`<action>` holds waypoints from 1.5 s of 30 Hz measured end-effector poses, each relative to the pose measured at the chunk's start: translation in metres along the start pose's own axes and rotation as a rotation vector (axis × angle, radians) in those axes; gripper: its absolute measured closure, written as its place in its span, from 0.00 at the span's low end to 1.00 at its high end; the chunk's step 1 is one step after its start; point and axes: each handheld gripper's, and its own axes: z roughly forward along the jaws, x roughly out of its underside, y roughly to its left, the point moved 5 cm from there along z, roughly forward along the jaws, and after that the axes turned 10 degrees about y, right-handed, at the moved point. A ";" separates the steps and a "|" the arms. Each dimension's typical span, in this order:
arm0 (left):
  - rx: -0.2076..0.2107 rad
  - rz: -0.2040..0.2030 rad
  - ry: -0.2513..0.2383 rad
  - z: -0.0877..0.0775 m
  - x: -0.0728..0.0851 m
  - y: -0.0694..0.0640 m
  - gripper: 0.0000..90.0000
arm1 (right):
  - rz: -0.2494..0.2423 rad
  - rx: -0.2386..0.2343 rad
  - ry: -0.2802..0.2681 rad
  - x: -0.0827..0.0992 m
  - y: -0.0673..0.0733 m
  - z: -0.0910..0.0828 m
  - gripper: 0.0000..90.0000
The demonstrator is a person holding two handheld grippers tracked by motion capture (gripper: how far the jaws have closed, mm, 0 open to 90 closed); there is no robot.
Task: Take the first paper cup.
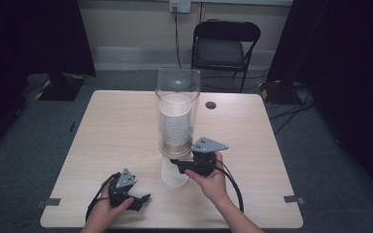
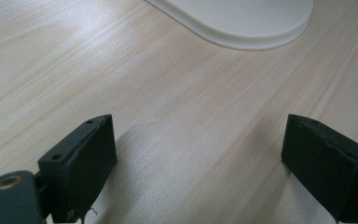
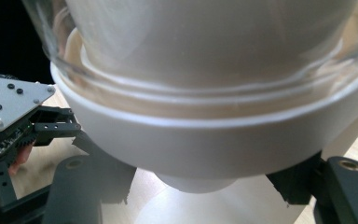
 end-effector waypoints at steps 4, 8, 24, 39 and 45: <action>0.000 0.000 0.001 0.000 0.000 0.000 0.11 | -0.009 0.005 -0.020 0.002 0.000 0.001 0.38; -0.001 0.001 0.001 0.000 0.000 0.000 0.11 | -0.003 0.006 -0.035 0.008 0.001 0.002 0.39; -0.001 0.001 0.000 0.000 0.000 0.000 0.11 | -0.009 -0.015 -0.028 0.012 -0.001 0.005 0.39; -0.005 0.004 0.017 -0.001 0.000 0.000 0.10 | -0.002 -0.012 -0.067 -0.003 0.002 0.003 0.23; -0.005 0.003 0.016 -0.001 0.000 0.000 0.10 | -0.036 0.014 -0.051 -0.008 0.002 0.008 0.34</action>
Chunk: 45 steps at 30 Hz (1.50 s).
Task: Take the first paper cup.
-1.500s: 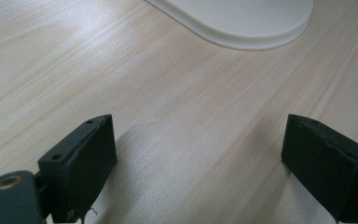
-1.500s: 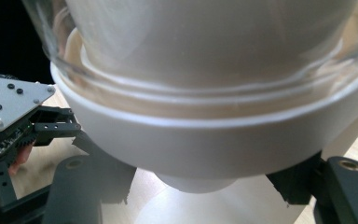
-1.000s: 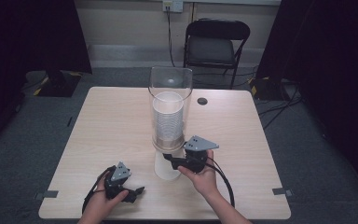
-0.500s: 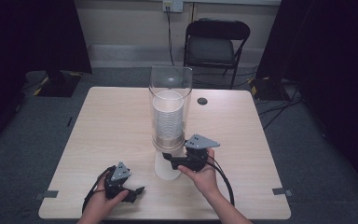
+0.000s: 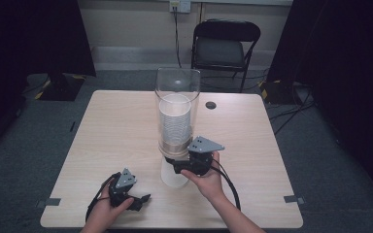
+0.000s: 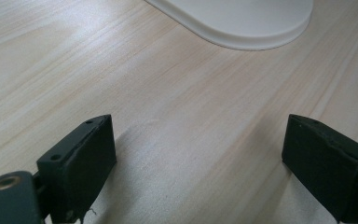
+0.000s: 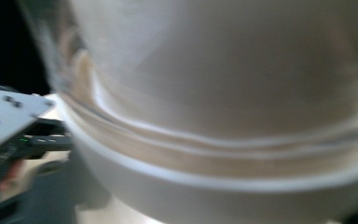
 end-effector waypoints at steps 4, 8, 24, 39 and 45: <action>0.004 -0.001 -0.016 0.001 0.000 0.000 0.10 | -0.005 -0.013 -0.016 0.003 -0.004 0.000 0.36; 0.001 0.002 0.002 0.000 0.000 0.000 0.10 | -0.014 -0.001 -0.022 0.005 -0.003 0.000 0.37; -0.002 0.003 0.000 0.000 0.000 0.000 0.10 | -0.030 -0.022 0.139 0.037 -0.004 0.013 0.41; 0.005 0.004 -0.009 0.001 -0.001 -0.001 0.08 | -0.019 -0.069 0.324 0.098 -0.016 0.003 0.39; 0.005 0.004 -0.010 0.001 -0.001 -0.001 0.08 | -0.032 -0.054 0.330 0.102 -0.022 -0.010 0.39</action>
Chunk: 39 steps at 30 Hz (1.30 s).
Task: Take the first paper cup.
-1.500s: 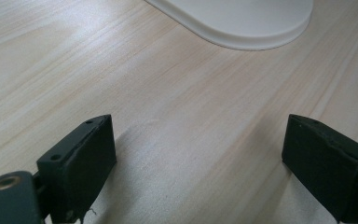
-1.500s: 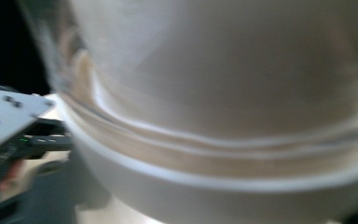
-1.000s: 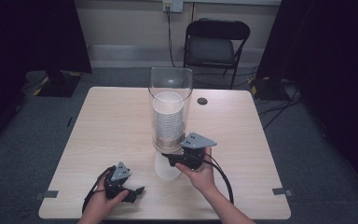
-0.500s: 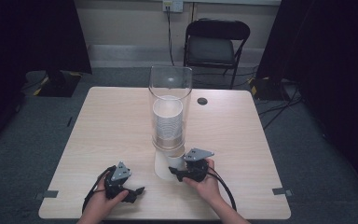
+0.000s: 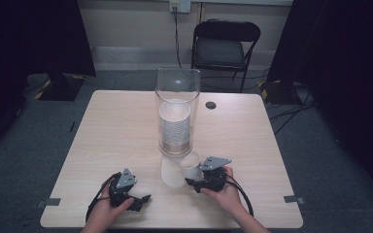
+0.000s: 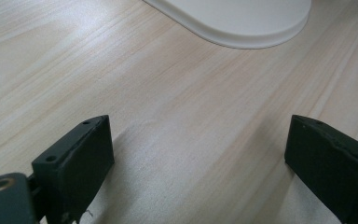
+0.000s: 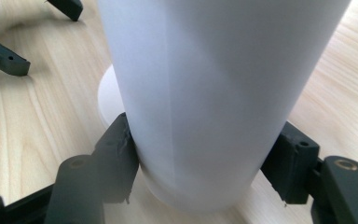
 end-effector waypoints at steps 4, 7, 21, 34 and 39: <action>0.000 0.000 0.002 0.000 0.000 0.000 0.08 | 0.016 0.013 -0.009 0.005 -0.007 -0.005 0.38; 0.000 0.000 0.000 0.000 0.000 0.000 0.08 | 0.014 0.030 -0.007 0.008 -0.012 -0.005 0.38; 0.000 0.000 0.000 0.000 0.000 0.000 0.08 | 0.070 0.106 0.022 0.019 -0.039 -0.003 0.37; 0.000 0.000 0.002 0.000 0.000 0.000 0.08 | 0.122 0.142 0.046 0.025 -0.048 -0.004 0.25; 0.000 0.000 0.001 0.000 0.000 0.000 0.08 | 0.131 0.173 0.029 0.028 -0.055 -0.010 0.24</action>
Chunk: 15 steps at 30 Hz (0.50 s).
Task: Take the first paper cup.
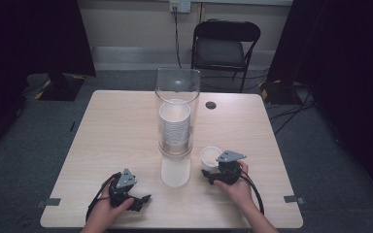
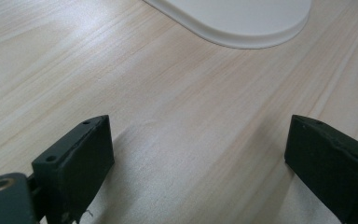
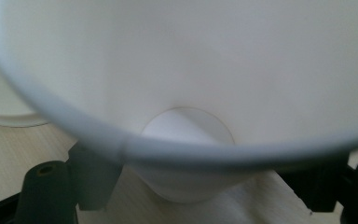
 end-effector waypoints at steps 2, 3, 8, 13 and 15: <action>0.000 0.000 0.000 0.000 0.000 0.000 0.08 | -0.002 0.003 0.001 0.000 -0.002 -0.001 0.24; 0.000 0.000 -0.001 0.000 0.000 0.000 0.08 | 0.000 0.001 0.000 0.001 -0.003 -0.003 0.24; 0.000 -0.001 0.000 0.000 0.000 0.000 0.08 | -0.015 0.007 0.009 0.004 -0.005 -0.009 0.23; 0.000 0.000 -0.001 0.000 0.000 0.000 0.08 | -0.002 0.015 0.021 0.010 -0.009 -0.016 0.23; 0.000 0.000 0.000 0.000 0.000 0.000 0.08 | -0.007 0.015 0.024 0.014 -0.010 -0.020 0.28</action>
